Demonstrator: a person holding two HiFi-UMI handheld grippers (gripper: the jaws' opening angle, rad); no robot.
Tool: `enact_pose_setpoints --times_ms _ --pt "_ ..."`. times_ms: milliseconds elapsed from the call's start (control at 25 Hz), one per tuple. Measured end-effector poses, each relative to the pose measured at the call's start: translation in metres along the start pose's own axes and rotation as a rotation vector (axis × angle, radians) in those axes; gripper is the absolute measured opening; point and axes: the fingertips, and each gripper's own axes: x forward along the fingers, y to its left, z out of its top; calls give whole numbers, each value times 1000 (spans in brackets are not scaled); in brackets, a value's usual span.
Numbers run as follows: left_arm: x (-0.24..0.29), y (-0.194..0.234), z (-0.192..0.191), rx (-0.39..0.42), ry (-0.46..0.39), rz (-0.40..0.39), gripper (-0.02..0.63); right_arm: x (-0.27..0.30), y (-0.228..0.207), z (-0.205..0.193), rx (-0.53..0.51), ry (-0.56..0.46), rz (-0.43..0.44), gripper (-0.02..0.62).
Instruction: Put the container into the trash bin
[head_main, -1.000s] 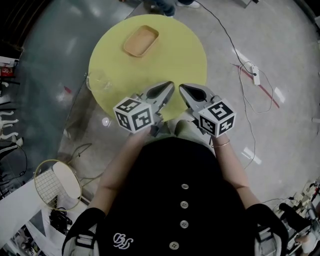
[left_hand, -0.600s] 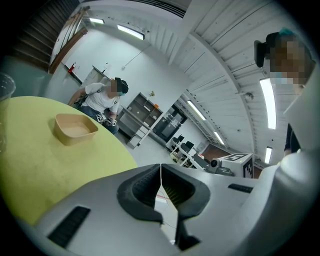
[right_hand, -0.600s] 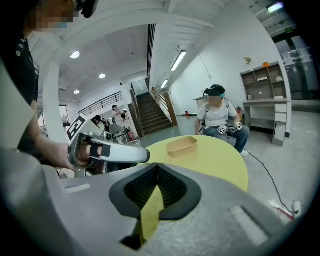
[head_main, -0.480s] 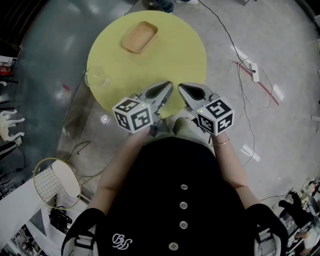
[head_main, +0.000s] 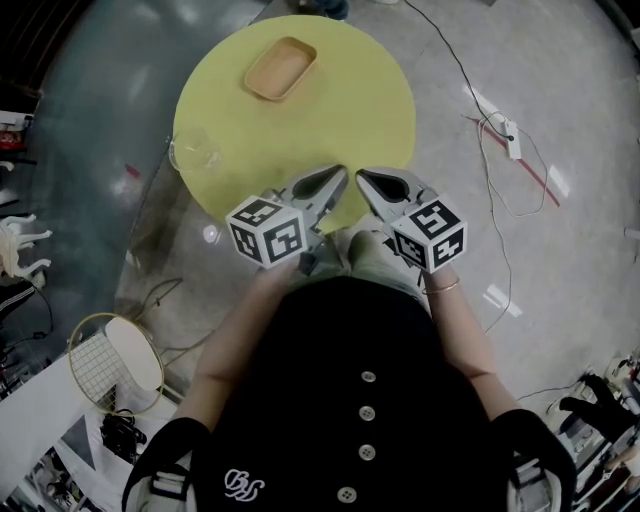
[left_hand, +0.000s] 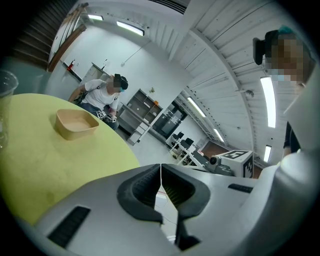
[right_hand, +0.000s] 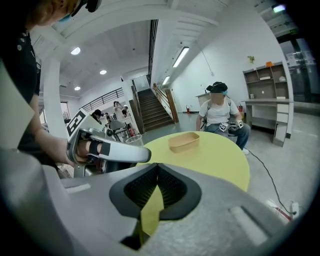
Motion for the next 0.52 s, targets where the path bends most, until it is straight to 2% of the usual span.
enact_pose_setpoints --times_ms 520 --pt "-2 13 -9 -20 31 29 17 5 -1 -2 33 -1 12 3"
